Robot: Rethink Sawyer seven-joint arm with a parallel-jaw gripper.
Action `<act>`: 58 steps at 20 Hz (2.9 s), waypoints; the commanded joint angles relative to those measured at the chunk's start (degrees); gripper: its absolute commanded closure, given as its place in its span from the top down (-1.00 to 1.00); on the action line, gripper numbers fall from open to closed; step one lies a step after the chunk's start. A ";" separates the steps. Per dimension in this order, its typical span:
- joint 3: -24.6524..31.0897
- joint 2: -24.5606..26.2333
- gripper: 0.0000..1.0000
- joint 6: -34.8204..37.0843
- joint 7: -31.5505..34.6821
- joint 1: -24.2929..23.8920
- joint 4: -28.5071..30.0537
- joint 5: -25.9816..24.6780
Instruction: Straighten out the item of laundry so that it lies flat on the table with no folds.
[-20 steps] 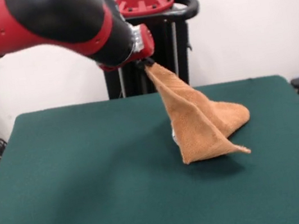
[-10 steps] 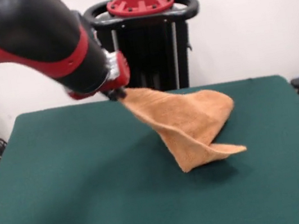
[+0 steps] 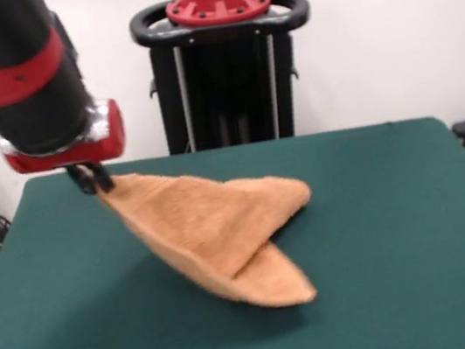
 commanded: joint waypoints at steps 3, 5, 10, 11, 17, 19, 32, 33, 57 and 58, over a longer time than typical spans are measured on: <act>5.54 -1.18 -1.00 0.47 -17.06 2.61 -9.06 -4.51; 5.47 -1.29 -1.00 0.48 -17.74 2.45 -9.34 -4.21; 5.15 -0.08 -1.00 3.62 -20.80 3.47 -14.41 -4.47; 5.12 0.44 -1.00 4.66 -21.52 3.79 -15.95 -4.69; 4.15 0.46 -1.00 7.29 -24.59 4.88 -20.15 -4.96; 3.87 0.10 -1.00 7.55 -25.74 5.46 -21.37 -5.49; -2.42 -11.21 -1.00 2.14 -21.21 12.63 -17.45 -10.15; -3.91 -13.56 -1.00 1.69 -18.18 13.93 -14.54 -9.96; -13.82 -18.02 -1.00 -29.23 11.45 21.22 23.93 15.68; -14.06 -17.37 -1.00 -30.86 11.69 21.36 24.36 15.45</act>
